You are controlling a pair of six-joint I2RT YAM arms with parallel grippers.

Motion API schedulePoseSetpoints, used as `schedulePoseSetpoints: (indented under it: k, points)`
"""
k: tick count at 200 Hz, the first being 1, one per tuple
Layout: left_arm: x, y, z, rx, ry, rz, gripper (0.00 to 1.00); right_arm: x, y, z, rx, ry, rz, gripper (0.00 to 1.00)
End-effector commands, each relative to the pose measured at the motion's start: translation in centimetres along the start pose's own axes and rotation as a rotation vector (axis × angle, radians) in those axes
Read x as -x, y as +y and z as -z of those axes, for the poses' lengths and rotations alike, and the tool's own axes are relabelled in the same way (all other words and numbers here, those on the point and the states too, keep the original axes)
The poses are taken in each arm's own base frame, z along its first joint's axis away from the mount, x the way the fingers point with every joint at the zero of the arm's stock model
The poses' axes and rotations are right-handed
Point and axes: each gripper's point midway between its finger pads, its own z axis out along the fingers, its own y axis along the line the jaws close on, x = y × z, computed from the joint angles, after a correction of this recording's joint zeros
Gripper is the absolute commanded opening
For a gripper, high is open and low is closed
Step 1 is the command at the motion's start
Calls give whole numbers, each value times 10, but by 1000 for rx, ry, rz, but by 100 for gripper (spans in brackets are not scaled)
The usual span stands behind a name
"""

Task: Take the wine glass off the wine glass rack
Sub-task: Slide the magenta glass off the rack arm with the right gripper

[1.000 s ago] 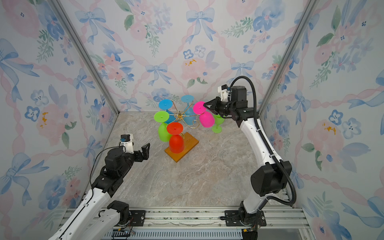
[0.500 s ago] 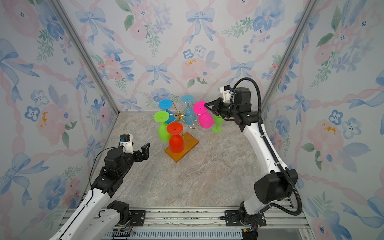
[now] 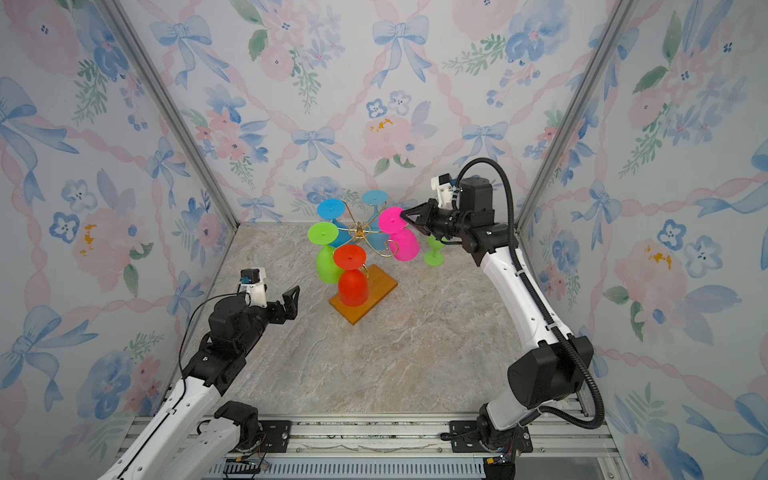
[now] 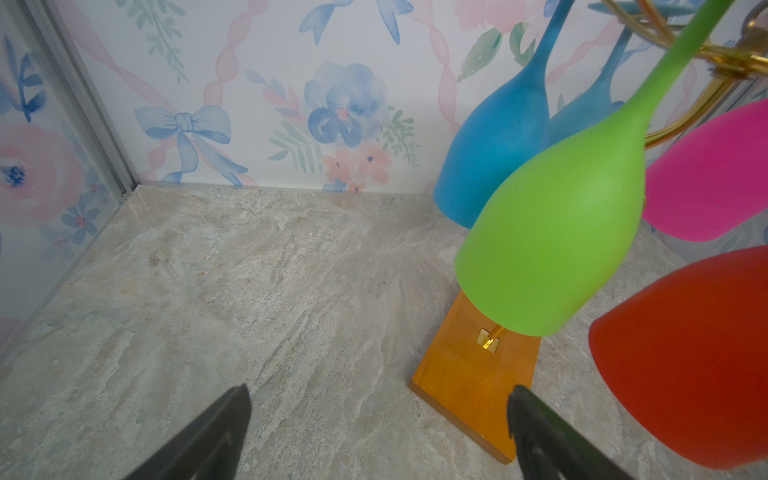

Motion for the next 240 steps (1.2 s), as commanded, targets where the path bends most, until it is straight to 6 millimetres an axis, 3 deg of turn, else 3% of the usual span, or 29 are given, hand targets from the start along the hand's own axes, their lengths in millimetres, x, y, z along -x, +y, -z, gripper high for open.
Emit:
schedulePoseSetpoints:
  k: [1,45,53,144,240]
  points:
    - [-1,1,0,-2,-10,14,98,2,14,-8,44,10,24,3]
    - [-2,1,-1,-2,-8,14,98,7,22,-15,66,3,36,3]
    - [-2,1,-1,-1,-8,14,98,8,11,-25,55,14,20,2]
    - [-1,3,0,10,-13,12,98,27,13,-40,74,-10,31,2]
    - [-1,4,-1,16,-12,9,98,61,-2,-34,41,-74,27,1]
